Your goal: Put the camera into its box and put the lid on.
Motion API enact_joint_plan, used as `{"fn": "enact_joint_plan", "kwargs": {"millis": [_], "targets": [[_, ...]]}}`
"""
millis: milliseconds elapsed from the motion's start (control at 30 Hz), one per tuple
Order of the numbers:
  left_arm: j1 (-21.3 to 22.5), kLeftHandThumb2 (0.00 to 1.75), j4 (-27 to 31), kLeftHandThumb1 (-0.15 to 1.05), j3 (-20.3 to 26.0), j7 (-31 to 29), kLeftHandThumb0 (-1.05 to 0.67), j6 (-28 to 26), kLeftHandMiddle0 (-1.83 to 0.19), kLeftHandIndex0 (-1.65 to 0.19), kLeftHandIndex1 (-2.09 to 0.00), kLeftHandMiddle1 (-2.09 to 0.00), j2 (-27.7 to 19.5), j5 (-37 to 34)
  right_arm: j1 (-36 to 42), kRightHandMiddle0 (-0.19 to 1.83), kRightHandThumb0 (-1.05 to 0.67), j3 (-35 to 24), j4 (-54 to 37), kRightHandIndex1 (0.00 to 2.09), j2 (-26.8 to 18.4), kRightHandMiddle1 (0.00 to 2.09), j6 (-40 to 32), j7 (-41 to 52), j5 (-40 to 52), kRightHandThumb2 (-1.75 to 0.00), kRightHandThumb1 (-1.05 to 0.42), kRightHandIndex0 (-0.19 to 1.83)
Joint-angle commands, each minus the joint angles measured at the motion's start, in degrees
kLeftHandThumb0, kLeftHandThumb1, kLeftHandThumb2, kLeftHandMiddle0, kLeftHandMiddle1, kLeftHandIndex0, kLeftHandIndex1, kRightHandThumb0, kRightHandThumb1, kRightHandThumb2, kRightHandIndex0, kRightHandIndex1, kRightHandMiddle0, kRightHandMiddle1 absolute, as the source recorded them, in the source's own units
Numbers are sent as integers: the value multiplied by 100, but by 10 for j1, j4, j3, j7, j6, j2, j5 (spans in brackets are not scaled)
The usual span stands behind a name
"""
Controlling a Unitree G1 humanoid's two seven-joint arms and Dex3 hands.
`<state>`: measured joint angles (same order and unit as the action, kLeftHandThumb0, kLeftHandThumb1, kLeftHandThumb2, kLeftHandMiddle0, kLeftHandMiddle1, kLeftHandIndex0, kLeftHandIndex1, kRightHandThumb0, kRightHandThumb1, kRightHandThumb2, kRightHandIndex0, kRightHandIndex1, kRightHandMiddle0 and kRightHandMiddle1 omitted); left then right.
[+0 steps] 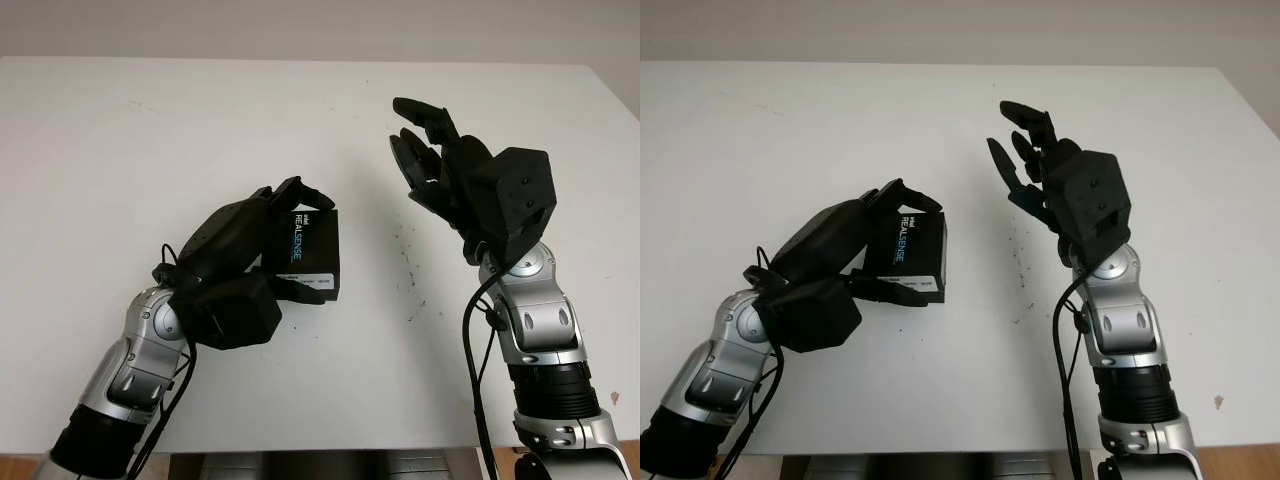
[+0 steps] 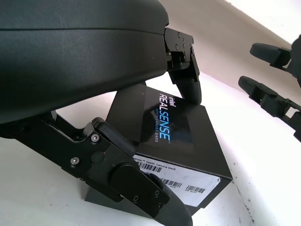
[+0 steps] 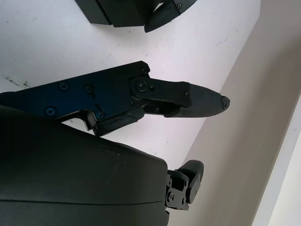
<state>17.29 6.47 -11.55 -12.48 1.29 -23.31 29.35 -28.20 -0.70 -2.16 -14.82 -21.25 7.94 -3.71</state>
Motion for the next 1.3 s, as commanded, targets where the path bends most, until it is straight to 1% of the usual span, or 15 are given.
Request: {"fn": "enact_joint_plan", "kwargs": {"millis": [0, 167, 233, 467, 633, 700, 733, 767, 800, 867, 1033, 1100, 1167, 1200, 1267], "targets": [[-6, 6, -5, 101, -2, 11, -7, 7, -12, -10, -169, -178, 0, 8, -1, -17, -75, -3, -12, 5, 1, 64, 0, -3, 0, -51, -105, 13], [-13, 6, -7, 101, -1, 17, -7, 8, -10, -8, -172, -183, 1, 11, -1, -17, -75, -3, -7, 5, 0, 64, 12, 0, 2, -50, -105, 13], [-18, 6, -7, 101, -2, 18, -7, 10, -9, -7, -172, -185, 1, 11, 0, -18, -73, -1, -4, 6, -2, 73, 20, 0, -1, -51, -105, 14], [-27, 6, -3, 102, -6, 12, -7, 8, -8, -6, -170, -184, 6, 6, 0, -19, -76, -3, -11, 5, 3, 67, 5, -3, 2, -50, -105, 13], [-31, 6, 7, 103, -15, 9, -10, -4, -6, -2, -168, -182, 9, 22, 2, -19, -76, 0, -10, 6, 1, 75, 15, -3, -2, -51, -105, 15], [-29, 6, 24, 103, -32, -11, -24, -23, 7, 11, -123, -139, -7, 66, 2, -19, -74, -1, -9, 5, 1, 70, 18, -1, 0, -51, -105, 14], [-27, 5, 33, 102, -40, -28, -31, -32, 8, 12, -91, -99, -17, 89, 2, -19, -74, -1, -9, 5, 1, 69, 15, 0, 0, -51, -105, 14], [-26, 5, 40, 101, -46, -40, -42, -36, 11, 12, -50, -52, -24, 105, 1, -19, -74, -2, -10, 5, 2, 65, 10, -1, 1, -51, -105, 14], [-25, 5, 46, 100, -50, -49, -48, -38, 13, 12, -32, -31, -27, 114, 1, -19, -74, -2, -10, 5, 3, 63, 9, -2, 1, -51, -105, 14], [-27, 6, 52, 101, -53, -57, -62, -40, 18, 17, -10, -7, -26, 122, 2, -17, -74, -1, -8, 5, 3, 65, 13, -4, -1, -50, -105, 14], [-30, 10, 52, 105, -49, -54, -66, -34, 19, 19, -2, 0, -12, 101, 4, -19, -73, 2, -4, 6, 1, 100, 29, -4, -6, -52, -105, 15], [-30, 11, 52, 105, -47, -56, -65, -34, 19, 19, -2, 0, -10, 92, 5, -19, -73, 0, -3, 6, 3, 87, 31, -5, -6, -52, -105, 15], [-29, 12, 52, 105, -47, -55, -63, -32, 19, 19, 0, 0, -9, 87, 6, -19, -72, 1, 0, 6, 3, 92, 36, -7, -9, -51, -105, 15], [-28, 13, 51, 105, -48, -54, -62, -29, 19, 19, -1, 0, -10, 86, 6, -19, -71, 2, 0, 6, 3, 108, 36, -7, -10, -52, -105, 15], [-26, 13, 48, 105, -48, -48, -61, -22, 19, 19, -1, 0, -11, 84, 6, -19, -71, 3, 0, 6, 4, 104, 38, -8, -12, -52, -105, 15]]}}
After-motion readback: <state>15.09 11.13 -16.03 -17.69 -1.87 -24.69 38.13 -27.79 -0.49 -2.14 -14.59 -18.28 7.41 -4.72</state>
